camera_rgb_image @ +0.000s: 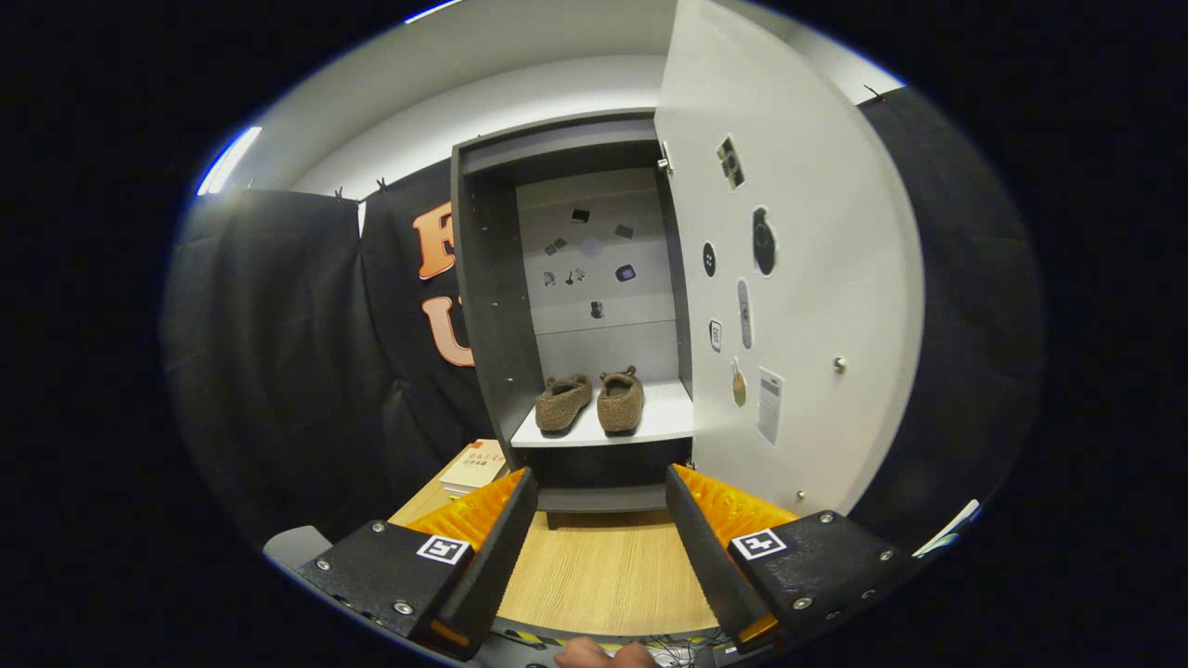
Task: Open the shoe cabinet door, grab the shoes and put them into the shoe cabinet, then close the shoe cabinet door.
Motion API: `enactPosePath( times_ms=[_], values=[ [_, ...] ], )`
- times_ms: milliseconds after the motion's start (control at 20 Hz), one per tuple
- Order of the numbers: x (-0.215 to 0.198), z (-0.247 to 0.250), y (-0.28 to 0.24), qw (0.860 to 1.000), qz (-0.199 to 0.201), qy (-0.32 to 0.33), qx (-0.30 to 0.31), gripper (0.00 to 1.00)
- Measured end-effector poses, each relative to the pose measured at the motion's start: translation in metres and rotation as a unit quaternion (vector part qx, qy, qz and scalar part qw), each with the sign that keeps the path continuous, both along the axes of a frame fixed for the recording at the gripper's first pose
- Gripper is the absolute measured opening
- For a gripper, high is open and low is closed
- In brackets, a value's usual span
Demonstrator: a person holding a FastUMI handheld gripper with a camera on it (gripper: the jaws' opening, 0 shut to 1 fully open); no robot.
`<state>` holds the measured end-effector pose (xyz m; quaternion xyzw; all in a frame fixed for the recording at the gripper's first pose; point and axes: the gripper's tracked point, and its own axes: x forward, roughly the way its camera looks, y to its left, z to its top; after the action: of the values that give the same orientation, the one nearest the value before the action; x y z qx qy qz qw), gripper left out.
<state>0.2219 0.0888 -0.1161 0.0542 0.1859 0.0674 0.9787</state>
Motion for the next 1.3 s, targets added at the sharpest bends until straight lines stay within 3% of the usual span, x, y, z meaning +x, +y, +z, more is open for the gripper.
enactPosePath(
  times_ms=[300,750,1100,1300],
  values=[
    [-0.022,0.015,-0.072,0.998,0.006,-0.016,0.055,0.87],
    [-0.003,0.015,-0.171,0.997,-0.062,-0.033,0.040,0.91],
    [0.026,0.010,-0.167,0.997,-0.068,-0.033,0.017,0.90],
    [0.026,0.007,-0.139,0.997,-0.063,-0.023,0.024,0.89]
  ],
)
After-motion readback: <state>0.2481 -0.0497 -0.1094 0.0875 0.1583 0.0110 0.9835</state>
